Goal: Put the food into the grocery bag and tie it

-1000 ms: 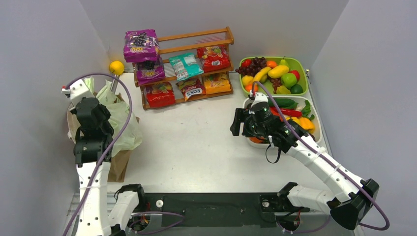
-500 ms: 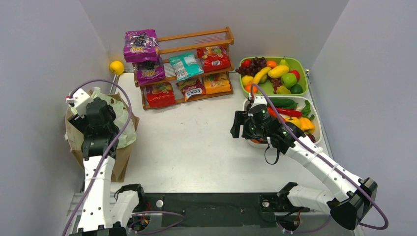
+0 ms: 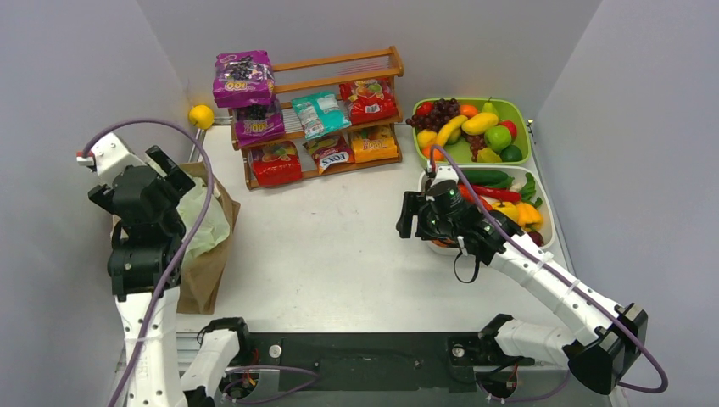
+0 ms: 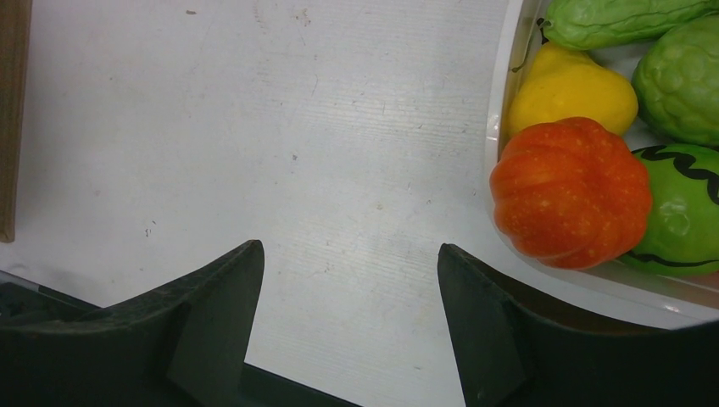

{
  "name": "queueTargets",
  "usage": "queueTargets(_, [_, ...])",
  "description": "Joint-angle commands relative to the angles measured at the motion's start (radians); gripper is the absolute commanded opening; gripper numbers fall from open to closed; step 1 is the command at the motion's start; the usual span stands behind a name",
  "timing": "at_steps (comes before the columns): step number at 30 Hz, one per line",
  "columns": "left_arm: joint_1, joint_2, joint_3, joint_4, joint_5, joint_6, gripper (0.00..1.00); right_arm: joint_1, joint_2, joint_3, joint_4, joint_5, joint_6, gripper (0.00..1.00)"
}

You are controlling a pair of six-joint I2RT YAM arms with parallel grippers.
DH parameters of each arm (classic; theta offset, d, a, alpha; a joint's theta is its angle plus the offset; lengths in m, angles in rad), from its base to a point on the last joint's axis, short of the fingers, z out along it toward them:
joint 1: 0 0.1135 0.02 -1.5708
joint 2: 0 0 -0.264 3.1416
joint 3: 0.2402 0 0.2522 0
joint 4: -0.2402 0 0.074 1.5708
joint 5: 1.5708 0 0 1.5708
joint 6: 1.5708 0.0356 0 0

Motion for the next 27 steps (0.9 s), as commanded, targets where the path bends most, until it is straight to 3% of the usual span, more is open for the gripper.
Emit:
queueTargets(1, [-0.068, -0.037, 0.043, -0.131, 0.041, -0.01, 0.72, 0.014, 0.017, 0.029, 0.047, 0.015, 0.005, 0.71])
queueTargets(7, [-0.157, -0.159, -0.128, -0.209, 0.199, -0.104, 0.61, 0.028, 0.027, 0.032, 0.042, 0.023, 0.012, 0.71])
queueTargets(13, [-0.188, -0.232, -0.287, -0.224, 0.14, -0.149, 0.62, 0.045, 0.019, 0.028, 0.037, 0.04, 0.026, 0.7])
queueTargets(17, [-0.177, -0.233, -0.361, -0.166, 0.075, -0.161, 0.66, 0.046, 0.005, 0.013, 0.038, 0.045, 0.03, 0.7])
queueTargets(20, [-0.137, -0.217, -0.393, -0.11, 0.005, -0.152, 0.76, 0.045, -0.007, 0.002, 0.032, 0.047, 0.024, 0.7])
queueTargets(24, [0.007, -0.15, -0.43, -0.044, 0.051, -0.138, 0.82, 0.046, -0.009, -0.006, 0.027, 0.052, 0.013, 0.7])
queueTargets(27, [0.047, -0.101, -0.464, -0.009, 0.056, -0.198, 0.87, 0.046, -0.01, -0.003, 0.026, 0.051, 0.014, 0.7])
